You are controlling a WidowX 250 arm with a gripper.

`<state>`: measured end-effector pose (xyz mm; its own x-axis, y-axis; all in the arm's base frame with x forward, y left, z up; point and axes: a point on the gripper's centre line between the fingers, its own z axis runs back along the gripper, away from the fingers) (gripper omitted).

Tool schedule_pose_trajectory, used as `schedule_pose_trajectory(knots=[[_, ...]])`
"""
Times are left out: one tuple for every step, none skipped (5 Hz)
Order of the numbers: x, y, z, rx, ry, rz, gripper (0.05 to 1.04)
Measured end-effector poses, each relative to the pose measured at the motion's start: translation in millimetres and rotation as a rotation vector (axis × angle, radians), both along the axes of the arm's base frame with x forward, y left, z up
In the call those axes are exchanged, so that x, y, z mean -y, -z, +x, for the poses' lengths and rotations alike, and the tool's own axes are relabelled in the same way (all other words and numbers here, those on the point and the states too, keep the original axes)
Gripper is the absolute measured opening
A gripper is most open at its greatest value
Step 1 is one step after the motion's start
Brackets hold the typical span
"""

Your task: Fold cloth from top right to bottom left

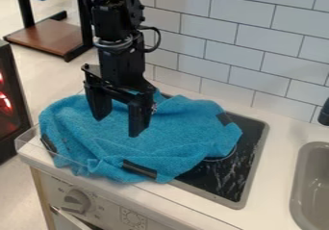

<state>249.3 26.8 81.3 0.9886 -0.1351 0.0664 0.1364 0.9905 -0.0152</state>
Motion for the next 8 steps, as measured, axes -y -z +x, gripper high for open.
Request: schedule_pose_trajectory(knots=[[2.5,3.6,-2.5,-0.015,-0.005,-0.009,0.999],[32.3,0.0,4.6,0.023,-0.074,-0.112,0.999],[53.0,-4.4,10.4,0.053,-0.147,-0.143,0.999],[64.8,-4.2,33.5,0.059,-0.168,-0.158,0.999],[78.4,-0.6,60.5,0.079,-0.180,-0.120,0.999],[90.6,14.5,87.7,0.060,-0.230,-0.052,0.999],[95.3,32.3,111.5,0.041,-0.285,-0.023,0.999],[100.2,42.1,127.7,0.026,-0.316,-0.029,0.999]])
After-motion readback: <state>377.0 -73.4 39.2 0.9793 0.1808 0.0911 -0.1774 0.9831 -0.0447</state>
